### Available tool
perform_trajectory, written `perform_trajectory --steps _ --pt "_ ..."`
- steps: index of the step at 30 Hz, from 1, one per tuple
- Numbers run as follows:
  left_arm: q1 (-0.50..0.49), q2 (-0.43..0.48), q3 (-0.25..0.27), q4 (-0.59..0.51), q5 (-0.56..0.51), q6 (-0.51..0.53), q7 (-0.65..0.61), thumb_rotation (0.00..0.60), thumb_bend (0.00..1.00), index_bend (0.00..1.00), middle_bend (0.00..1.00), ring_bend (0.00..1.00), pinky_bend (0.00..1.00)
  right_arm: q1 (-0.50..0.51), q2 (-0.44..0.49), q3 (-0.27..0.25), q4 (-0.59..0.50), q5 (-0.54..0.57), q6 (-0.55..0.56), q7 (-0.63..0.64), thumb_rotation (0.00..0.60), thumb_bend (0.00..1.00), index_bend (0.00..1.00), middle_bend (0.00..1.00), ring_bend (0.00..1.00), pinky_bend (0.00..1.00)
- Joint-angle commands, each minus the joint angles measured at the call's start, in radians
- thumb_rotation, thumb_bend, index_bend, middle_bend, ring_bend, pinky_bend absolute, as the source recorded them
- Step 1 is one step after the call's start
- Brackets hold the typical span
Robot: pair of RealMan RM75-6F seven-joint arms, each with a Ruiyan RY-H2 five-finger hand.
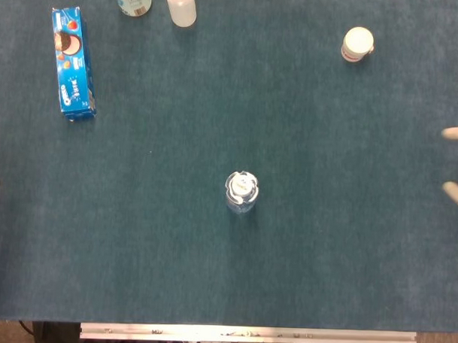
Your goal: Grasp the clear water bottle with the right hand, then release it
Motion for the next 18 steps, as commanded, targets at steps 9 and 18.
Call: perform_trajectory --steps 9,18 --pt "0.012 0.009 0.006 0.003 0.004 0.011 -0.008 0.6 0.29 0.1 0.18 0.12 0.17 0.164 -0.058 0.008 -0.069 0.014 -0.225 0.145 0.6 0.08 0.29 0.36 0.3 0.31" --pt "0.021 0.018 0.003 0.006 -0.003 0.021 -0.031 0.6 0.29 0.1 0.18 0.12 0.17 0.288 -0.235 0.049 -0.035 0.12 -0.382 0.202 0.6 0.05 0.29 0.36 0.3 0.31"
